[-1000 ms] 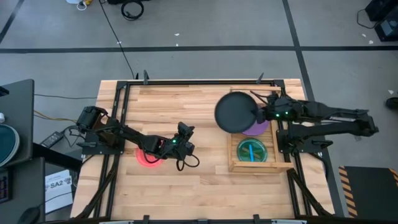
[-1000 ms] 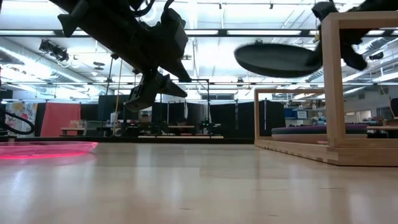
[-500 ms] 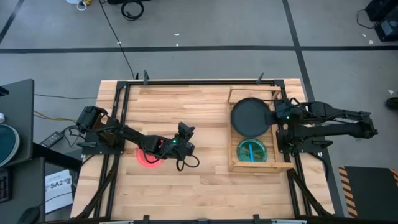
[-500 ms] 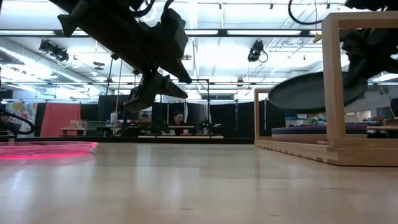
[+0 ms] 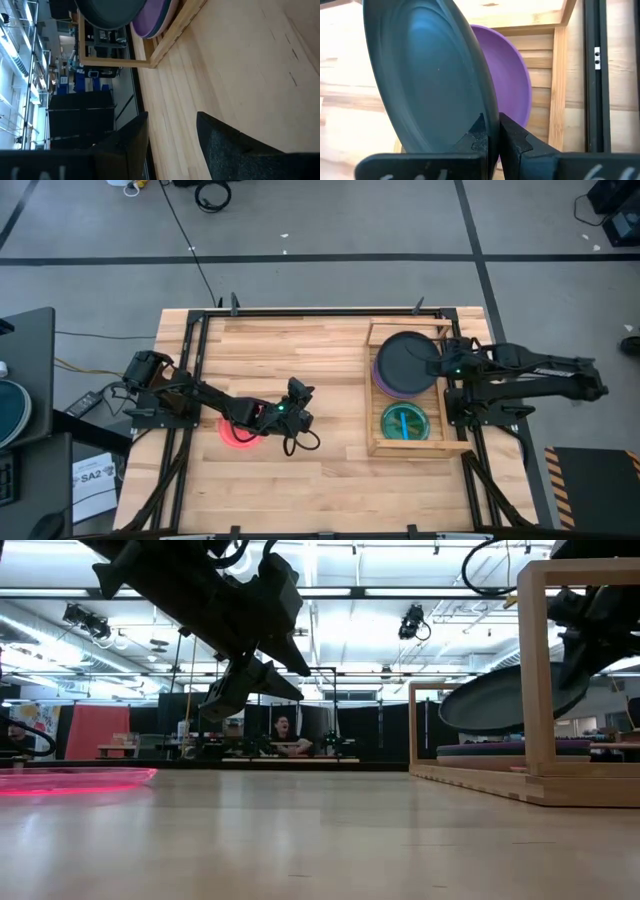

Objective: Place and stack plates onto a shelf
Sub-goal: Stack the black plate on top of the purple plate on the shelf

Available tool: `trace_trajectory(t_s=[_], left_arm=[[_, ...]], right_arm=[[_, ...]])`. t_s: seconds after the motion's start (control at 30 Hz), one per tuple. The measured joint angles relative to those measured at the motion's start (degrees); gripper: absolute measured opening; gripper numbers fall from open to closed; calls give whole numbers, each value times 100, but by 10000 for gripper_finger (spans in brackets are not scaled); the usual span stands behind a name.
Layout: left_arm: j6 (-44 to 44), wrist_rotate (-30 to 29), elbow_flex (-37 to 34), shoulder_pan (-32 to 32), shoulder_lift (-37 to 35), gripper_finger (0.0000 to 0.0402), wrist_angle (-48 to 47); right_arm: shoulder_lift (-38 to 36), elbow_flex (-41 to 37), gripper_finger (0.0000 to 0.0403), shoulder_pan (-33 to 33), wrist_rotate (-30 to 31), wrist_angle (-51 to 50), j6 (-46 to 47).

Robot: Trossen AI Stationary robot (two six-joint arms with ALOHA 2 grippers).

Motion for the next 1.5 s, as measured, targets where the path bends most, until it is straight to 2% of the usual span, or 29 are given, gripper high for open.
trace_trajectory(t_s=[0.43, 1.27, 1.5], left_arm=[[1, 0, 0, 0, 0, 173, 0], [1, -2, 0, 0, 0, 173, 1], [1, -2, 0, 0, 0, 173, 2]], right_arm=[[774, 0, 27, 0, 36, 9, 50], [802, 0, 64, -2, 39, 8, -81], [802, 0, 92, -1, 39, 7, -147]])
